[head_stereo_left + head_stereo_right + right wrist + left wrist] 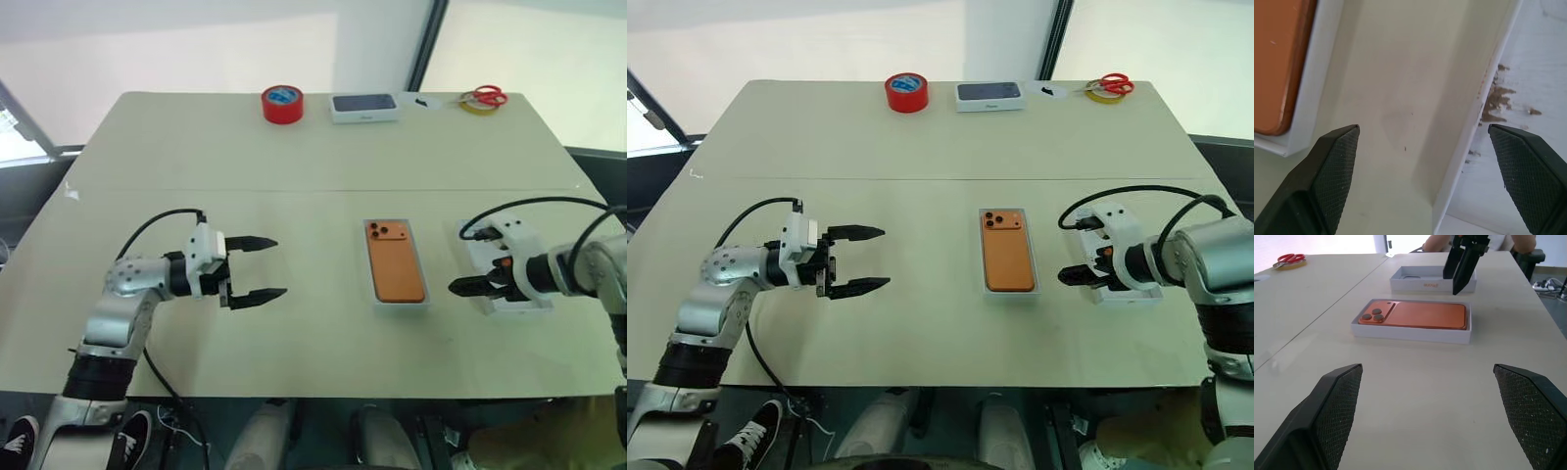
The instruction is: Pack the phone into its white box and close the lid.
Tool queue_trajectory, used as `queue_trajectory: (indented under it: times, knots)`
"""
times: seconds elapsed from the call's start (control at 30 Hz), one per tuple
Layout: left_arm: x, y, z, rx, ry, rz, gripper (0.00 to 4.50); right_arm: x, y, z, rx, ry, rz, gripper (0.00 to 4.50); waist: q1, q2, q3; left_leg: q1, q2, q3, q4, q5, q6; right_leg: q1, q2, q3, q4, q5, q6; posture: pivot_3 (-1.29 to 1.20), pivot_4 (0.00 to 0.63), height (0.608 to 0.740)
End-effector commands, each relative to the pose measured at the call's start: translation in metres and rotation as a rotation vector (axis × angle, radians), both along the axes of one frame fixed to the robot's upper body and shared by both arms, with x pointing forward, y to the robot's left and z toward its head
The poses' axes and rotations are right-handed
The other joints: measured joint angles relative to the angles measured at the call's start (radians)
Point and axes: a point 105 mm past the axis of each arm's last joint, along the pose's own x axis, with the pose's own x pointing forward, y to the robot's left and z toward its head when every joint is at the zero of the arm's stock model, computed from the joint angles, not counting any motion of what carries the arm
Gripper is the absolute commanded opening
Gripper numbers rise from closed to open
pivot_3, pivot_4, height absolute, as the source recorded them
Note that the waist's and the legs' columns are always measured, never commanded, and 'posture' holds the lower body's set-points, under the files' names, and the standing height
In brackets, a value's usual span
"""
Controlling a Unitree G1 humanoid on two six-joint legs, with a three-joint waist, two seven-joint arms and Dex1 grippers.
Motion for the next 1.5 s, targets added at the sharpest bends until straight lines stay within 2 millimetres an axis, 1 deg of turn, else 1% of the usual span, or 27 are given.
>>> queue_trajectory:
  times: [0.03,0.13,0.2,0.23,0.33,0.37,0.43,0.47,0.53,0.57,0.6,0.67,0.7,0.73,0.77,0.87,0.93,1.03,1.1,1.17,1.2,1.23,1.3,1.33,1.37,1.4,1.5]
  knots:
    - [-0.006,-0.002,0.008,-0.016,-0.035,0.005,4.50,0.009,-0.001,0.005,0.006,-0.011,-0.034,4.40,-0.002,0.000,0.000,0.000,0.000,0.000,0.000,0.000,0.000,0.000,0.000,0.000,0.000,0.000,0.000,0.00,0.150,0.740]
    - [-0.009,-0.003,0.007,-0.017,-0.039,0.014,4.50,0.012,-0.002,-0.004,-0.016,0.012,-0.055,3.64,-0.003,0.000,0.000,0.000,0.000,0.000,0.001,0.000,0.000,0.000,0.000,0.000,0.001,0.000,0.000,0.00,0.150,0.740]
    - [-0.011,-0.003,0.007,-0.018,-0.037,0.023,4.50,0.011,-0.003,-0.011,-0.034,0.024,-0.058,2.66,-0.003,-0.001,-0.001,0.001,0.000,0.000,0.001,0.000,0.000,0.000,0.000,0.000,0.002,0.000,0.000,0.00,0.150,0.740]
    - [-0.011,-0.003,0.007,-0.018,-0.040,0.029,4.50,0.011,-0.004,-0.012,-0.034,0.028,-0.063,2.25,-0.003,-0.001,-0.001,0.001,0.000,0.000,0.001,0.000,0.000,0.001,0.000,0.000,0.002,0.000,0.000,0.00,0.150,0.740]
    - [-0.009,-0.001,0.008,-0.020,-0.039,0.043,4.50,0.011,-0.004,-0.016,-0.034,0.032,-0.072,0.63,-0.004,-0.001,-0.002,0.001,0.000,0.000,0.001,0.000,0.000,0.000,0.001,0.000,0.002,0.000,-0.001,0.00,0.150,0.740]
    - [-0.009,0.000,0.008,-0.021,-0.036,0.048,4.50,0.011,-0.004,-0.016,-0.035,0.030,-0.076,0.16,-0.005,-0.001,-0.002,0.001,0.001,0.000,0.001,0.000,0.000,0.001,0.001,0.000,0.002,0.000,0.000,0.00,0.150,0.740]
    - [-0.007,0.001,0.006,-0.026,-0.006,0.053,4.50,0.014,-0.005,-0.014,-0.040,0.010,-0.090,0.07,-0.005,-0.002,-0.002,0.002,0.001,0.000,0.002,0.000,0.000,0.001,0.001,0.000,0.003,0.000,-0.001,0.00,0.150,0.740]
    - [-0.006,0.002,0.005,-0.030,0.012,0.053,3.98,0.016,-0.006,-0.011,-0.046,-0.008,-0.091,0.00,-0.005,-0.002,-0.002,0.002,0.001,0.000,0.002,0.000,0.000,0.001,0.001,0.000,0.003,0.000,-0.001,0.00,0.150,0.740]
    - [-0.004,0.002,0.004,-0.035,0.028,0.052,3.22,0.022,-0.008,-0.004,-0.055,-0.051,-0.101,0.00,-0.005,-0.002,-0.002,0.002,0.001,0.000,0.002,0.000,0.000,0.002,0.001,0.000,0.003,0.000,-0.002,0.00,0.150,0.740]
    - [-0.002,0.002,0.004,-0.040,0.029,0.064,2.69,0.028,-0.008,0.003,-0.064,-0.099,-0.094,0.00,-0.006,-0.002,-0.002,0.002,0.001,0.000,0.002,0.000,0.000,0.002,0.001,0.000,0.003,0.001,-0.002,0.00,0.150,0.740]
    - [0.000,0.002,0.004,-0.045,0.033,0.074,2.30,0.033,-0.007,0.009,-0.065,-0.145,-0.086,0.00,-0.007,-0.002,-0.002,0.002,0.001,0.000,0.002,0.000,0.000,0.002,0.001,0.000,0.003,0.001,-0.003,0.00,0.150,0.740]
    - [0.005,0.002,0.005,-0.062,0.036,0.091,1.22,0.047,0.000,0.028,0.012,-0.255,-0.097,0.00,-0.014,-0.001,-0.002,0.002,0.001,0.000,0.002,0.000,0.000,0.001,0.001,0.000,0.003,0.001,-0.003,0.00,0.150,0.740]
    - [0.008,0.001,0.005,-0.066,0.035,0.104,0.77,0.055,0.005,0.039,0.052,-0.337,-0.080,0.00,-0.018,-0.001,-0.002,0.002,0.001,0.000,0.002,0.000,0.000,0.001,0.001,0.000,0.003,0.001,-0.002,0.00,0.150,0.740]
    - [0.011,0.000,0.005,-0.075,0.041,0.111,0.18,0.060,0.012,0.050,0.099,-0.407,-0.060,0.00,-0.019,-0.001,-0.002,0.001,0.001,0.000,0.002,0.000,0.000,0.000,0.001,0.000,0.003,0.001,-0.002,0.00,0.150,0.740]
    - [0.012,-0.001,0.005,-0.082,0.042,0.119,0.03,0.062,0.019,0.057,0.145,-0.452,-0.041,0.00,-0.020,-0.001,-0.002,0.001,0.001,0.000,0.002,0.000,0.000,0.000,0.001,0.000,0.004,0.001,-0.001,0.00,0.150,0.740]
    - [0.014,-0.008,0.004,-0.114,0.053,0.124,0.03,0.061,0.055,0.078,0.430,-0.518,0.030,0.00,-0.021,-0.001,-0.002,0.001,0.001,0.000,0.001,0.002,0.001,-0.002,0.001,0.001,0.007,0.002,-0.001,0.00,0.150,0.740]
    - [0.014,-0.012,0.004,-0.124,0.049,0.130,0.03,0.058,0.072,0.088,0.551,-0.548,0.068,0.00,-0.020,-0.001,-0.002,0.001,0.001,0.000,0.001,0.003,0.000,-0.004,0.002,0.001,0.009,0.001,-0.001,0.00,0.150,0.740]
    - [0.015,-0.017,0.005,-0.126,0.030,0.139,0.03,0.049,0.099,0.105,0.792,-0.540,0.120,0.00,-0.019,-0.001,-0.002,0.001,0.001,0.000,0.001,0.004,-0.001,-0.004,0.002,0.001,0.011,0.001,-0.001,0.00,0.150,0.740]
    - [0.016,-0.018,0.005,-0.123,0.029,0.139,0.03,0.043,0.113,0.108,0.898,-0.511,0.151,0.00,-0.017,-0.001,-0.002,0.001,0.001,-0.001,0.002,0.005,-0.002,-0.004,0.002,0.001,0.013,0.002,-0.001,0.00,0.150,0.740]
    - [0.016,-0.019,0.006,-0.123,0.034,0.136,0.03,0.034,0.131,0.105,1.055,-0.446,0.211,0.00,-0.017,-0.001,-0.002,0.001,0.001,-0.001,0.002,0.004,-0.002,-0.004,0.002,0.000,0.013,0.002,-0.001,0.00,0.150,0.740]
    - [0.016,-0.020,0.007,-0.124,0.033,0.136,0.03,0.026,0.140,0.102,1.100,-0.421,0.256,0.00,-0.017,-0.001,-0.002,0.001,0.001,-0.001,0.002,0.004,-0.002,-0.004,0.002,0.000,0.013,0.002,-0.001,0.00,0.150,0.740]
    - [0.016,-0.020,0.007,-0.125,0.033,0.135,0.03,0.017,0.148,0.098,1.125,-0.399,0.297,0.00,-0.017,-0.001,-0.002,0.001,0.001,-0.001,0.001,0.004,-0.002,-0.004,0.002,0.001,0.013,0.002,-0.001,0.00,0.150,0.740]
    - [0.014,-0.022,0.008,-0.126,0.036,0.128,0.03,-0.006,0.164,0.085,1.215,-0.284,0.392,0.00,-0.017,-0.001,-0.002,0.001,0.001,-0.001,0.000,0.004,-0.001,-0.005,0.001,0.001,0.012,0.002,-0.001,0.00,0.150,0.740]
    - [0.013,-0.022,0.008,-0.126,0.039,0.125,0.03,-0.014,0.168,0.081,1.246,-0.244,0.411,0.00,-0.019,-0.001,-0.002,0.001,0.000,-0.001,0.001,0.005,-0.001,-0.005,0.001,0.001,0.012,0.002,-0.001,0.00,0.150,0.740]
    - [0.011,-0.025,0.007,-0.126,0.038,0.118,0.03,-0.024,0.171,0.071,1.247,-0.179,0.427,0.00,-0.021,-0.001,-0.002,0.001,0.000,-0.001,0.000,0.005,-0.001,-0.005,0.001,0.001,0.012,0.002,-0.001,0.00,0.150,0.740]
    - [0.010,-0.027,0.007,-0.125,0.036,0.113,0.03,-0.032,0.173,0.066,1.243,-0.137,0.422,0.00,-0.023,0.000,-0.002,0.001,0.000,0.000,0.000,0.005,-0.001,-0.005,0.001,0.001,0.012,0.002,-0.001,0.00,0.150,0.740]
    - [0.005,-0.036,0.008,-0.132,0.007,0.095,0.03,-0.036,0.176,0.060,1.280,-0.080,0.349,0.00,-0.025,0.000,-0.002,0.001,0.000,0.000,0.001,0.005,-0.001,-0.005,0.001,0.002,0.012,0.001,-0.002,0.00,0.150,0.740]
